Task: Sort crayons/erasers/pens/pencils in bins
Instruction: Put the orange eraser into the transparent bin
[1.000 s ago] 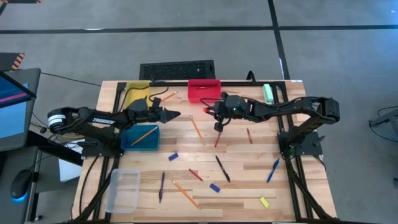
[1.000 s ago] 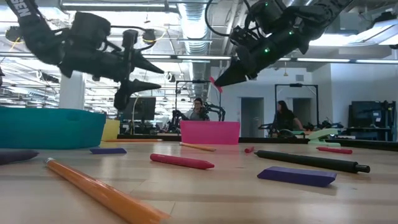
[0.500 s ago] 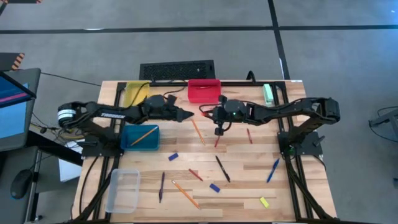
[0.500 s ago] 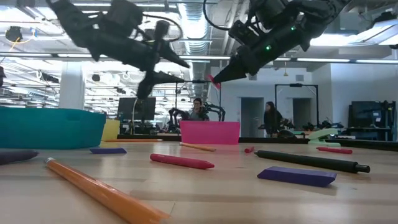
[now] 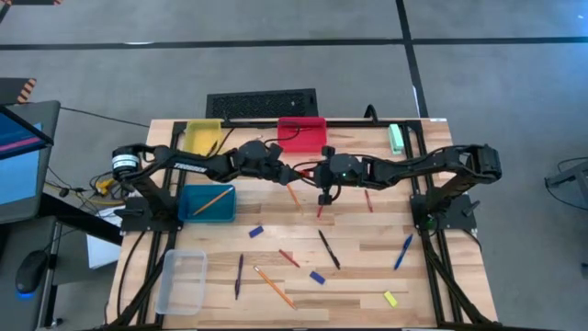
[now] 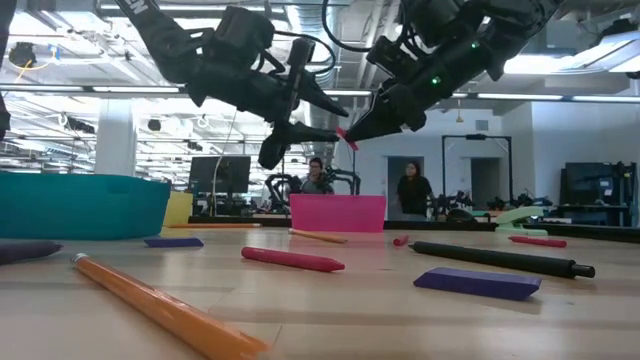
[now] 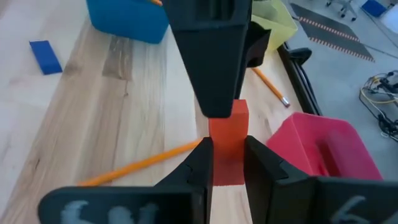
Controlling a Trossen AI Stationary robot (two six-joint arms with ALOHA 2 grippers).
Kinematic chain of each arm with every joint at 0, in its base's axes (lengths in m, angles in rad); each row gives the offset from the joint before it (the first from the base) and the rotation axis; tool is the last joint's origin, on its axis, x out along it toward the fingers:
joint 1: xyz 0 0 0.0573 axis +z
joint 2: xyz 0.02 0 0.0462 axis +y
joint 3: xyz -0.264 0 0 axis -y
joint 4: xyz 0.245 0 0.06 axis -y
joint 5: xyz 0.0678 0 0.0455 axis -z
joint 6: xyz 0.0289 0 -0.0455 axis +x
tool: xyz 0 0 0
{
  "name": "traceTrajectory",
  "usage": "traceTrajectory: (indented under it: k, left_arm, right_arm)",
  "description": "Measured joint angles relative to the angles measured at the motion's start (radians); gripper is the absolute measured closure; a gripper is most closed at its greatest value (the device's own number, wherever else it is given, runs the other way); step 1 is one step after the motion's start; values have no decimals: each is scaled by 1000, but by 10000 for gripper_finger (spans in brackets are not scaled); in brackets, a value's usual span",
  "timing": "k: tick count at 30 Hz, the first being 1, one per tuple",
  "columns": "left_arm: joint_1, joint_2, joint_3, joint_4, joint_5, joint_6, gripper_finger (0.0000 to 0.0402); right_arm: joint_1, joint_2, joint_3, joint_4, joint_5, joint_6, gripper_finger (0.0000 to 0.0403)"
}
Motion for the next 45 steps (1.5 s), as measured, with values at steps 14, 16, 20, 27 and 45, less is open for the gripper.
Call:
traceTrajectory:
  k: [14, 16, 20, 27, 45]
  left_arm:
    - [1, 0, 0, -4, -12, 41, 306]
    - [1, 0, 0, -7, -12, 52, 323]
    - [-3, 0, 0, -23, -15, 83, 355]
    - [22, 0, 0, -44, -18, 241, 383]
    - [21, -80, 427, -1176, -133, 862, 380]
  right_arm:
    - [20, 0, 0, 28, 0, -27, 327]
    - [26, 0, 0, 28, 4, -30, 326]
    - [32, 0, 0, 30, 6, -29, 313]
    - [33, 0, 0, 36, 6, -2, 225]
    - [-62, -24, -24, -135, 56, -3, 282]
